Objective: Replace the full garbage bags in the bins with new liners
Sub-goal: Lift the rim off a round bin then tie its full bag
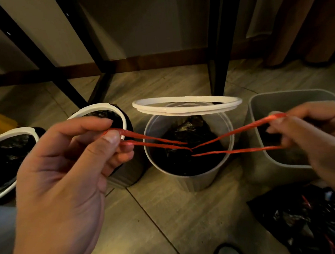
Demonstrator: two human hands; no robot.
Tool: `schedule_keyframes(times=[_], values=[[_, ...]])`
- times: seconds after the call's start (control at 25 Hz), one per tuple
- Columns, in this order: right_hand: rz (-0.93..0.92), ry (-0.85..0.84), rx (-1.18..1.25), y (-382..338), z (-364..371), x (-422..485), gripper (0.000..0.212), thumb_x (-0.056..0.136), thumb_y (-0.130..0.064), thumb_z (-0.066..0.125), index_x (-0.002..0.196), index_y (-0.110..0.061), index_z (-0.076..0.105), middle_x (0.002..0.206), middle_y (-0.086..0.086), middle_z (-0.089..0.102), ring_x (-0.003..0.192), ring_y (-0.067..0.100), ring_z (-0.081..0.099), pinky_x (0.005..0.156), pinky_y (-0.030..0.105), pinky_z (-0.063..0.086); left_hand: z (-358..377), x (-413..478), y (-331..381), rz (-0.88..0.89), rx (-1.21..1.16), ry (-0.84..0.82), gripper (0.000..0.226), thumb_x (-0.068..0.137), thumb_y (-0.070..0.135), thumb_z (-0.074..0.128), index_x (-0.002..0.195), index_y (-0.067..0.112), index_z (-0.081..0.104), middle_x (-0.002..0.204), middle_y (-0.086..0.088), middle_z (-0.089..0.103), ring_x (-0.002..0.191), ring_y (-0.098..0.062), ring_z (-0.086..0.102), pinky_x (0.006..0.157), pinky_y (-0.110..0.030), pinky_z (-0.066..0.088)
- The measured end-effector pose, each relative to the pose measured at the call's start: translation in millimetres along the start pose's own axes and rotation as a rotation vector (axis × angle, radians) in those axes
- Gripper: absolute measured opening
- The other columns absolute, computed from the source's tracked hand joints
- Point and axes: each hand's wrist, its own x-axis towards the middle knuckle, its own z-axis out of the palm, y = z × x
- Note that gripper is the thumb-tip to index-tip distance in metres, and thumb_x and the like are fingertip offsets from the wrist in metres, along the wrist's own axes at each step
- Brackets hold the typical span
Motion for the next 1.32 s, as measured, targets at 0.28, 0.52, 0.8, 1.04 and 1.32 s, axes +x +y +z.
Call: schedule_keyframes(times=[0.28, 0.52, 0.8, 1.04, 1.32], values=[[-0.041, -0.279, 0.457, -84.5, 22.3, 17.8, 0.022, 0.101, -0.043, 0.066, 0.115, -0.03, 0.077, 0.078, -0.008, 0.074, 0.067, 0.011, 0.071, 0.064, 0.031, 0.06, 29.3, 24.2, 9.8, 0.031, -0.052, -0.068, 0.018, 0.08, 0.024, 0.086, 0.097, 0.024, 0.079, 0.092, -0.006, 0.08, 0.093, -0.03, 0.079, 0.081, -0.035, 0.063], [-0.32, -0.408, 0.217, -94.8, 5.4, 10.7, 0.014, 0.098, -0.041, 0.067, 0.1, -0.033, 0.079, 0.135, -0.008, 0.065, 0.127, 0.021, 0.062, 0.093, 0.039, 0.057, 63.7, 68.8, 22.2, 0.043, 0.217, -0.202, 0.024, 0.076, 0.011, 0.09, 0.093, 0.024, 0.078, 0.088, -0.005, 0.079, 0.084, -0.023, 0.079, 0.077, -0.037, 0.065], [-0.17, -0.479, 0.454, -75.3, 20.0, -2.0, 0.007, 0.107, -0.032, 0.062, 0.102, -0.032, 0.068, 0.088, 0.002, 0.073, 0.081, 0.031, 0.074, 0.078, 0.063, 0.058, 52.0, 89.3, 15.9, 0.241, 0.925, -0.087, 0.018, 0.096, 0.046, 0.069, 0.081, 0.039, 0.061, 0.071, 0.013, 0.068, 0.069, 0.011, 0.064, 0.057, -0.012, 0.05], [0.076, -0.044, 0.631, -60.4, 28.1, 12.3, 0.029, 0.099, -0.053, 0.062, 0.099, -0.026, 0.072, 0.073, 0.004, 0.06, 0.059, 0.019, 0.058, 0.071, 0.046, 0.058, 35.9, 68.7, -0.1, -0.407, -0.317, -0.211, 0.032, 0.089, 0.043, 0.073, 0.065, 0.023, 0.072, 0.087, 0.001, 0.071, 0.106, -0.016, 0.073, 0.091, -0.038, 0.06], [-0.01, -0.026, 0.655, -70.6, 34.1, 14.5, 0.019, 0.095, -0.036, 0.072, 0.113, -0.029, 0.069, 0.095, 0.004, 0.076, 0.08, 0.024, 0.075, 0.074, 0.03, 0.062, 73.6, 31.2, -25.9, -0.323, -0.216, -0.531, 0.023, 0.09, 0.025, 0.07, 0.111, 0.02, 0.078, 0.077, 0.001, 0.066, 0.061, -0.014, 0.061, 0.078, -0.037, 0.058]])
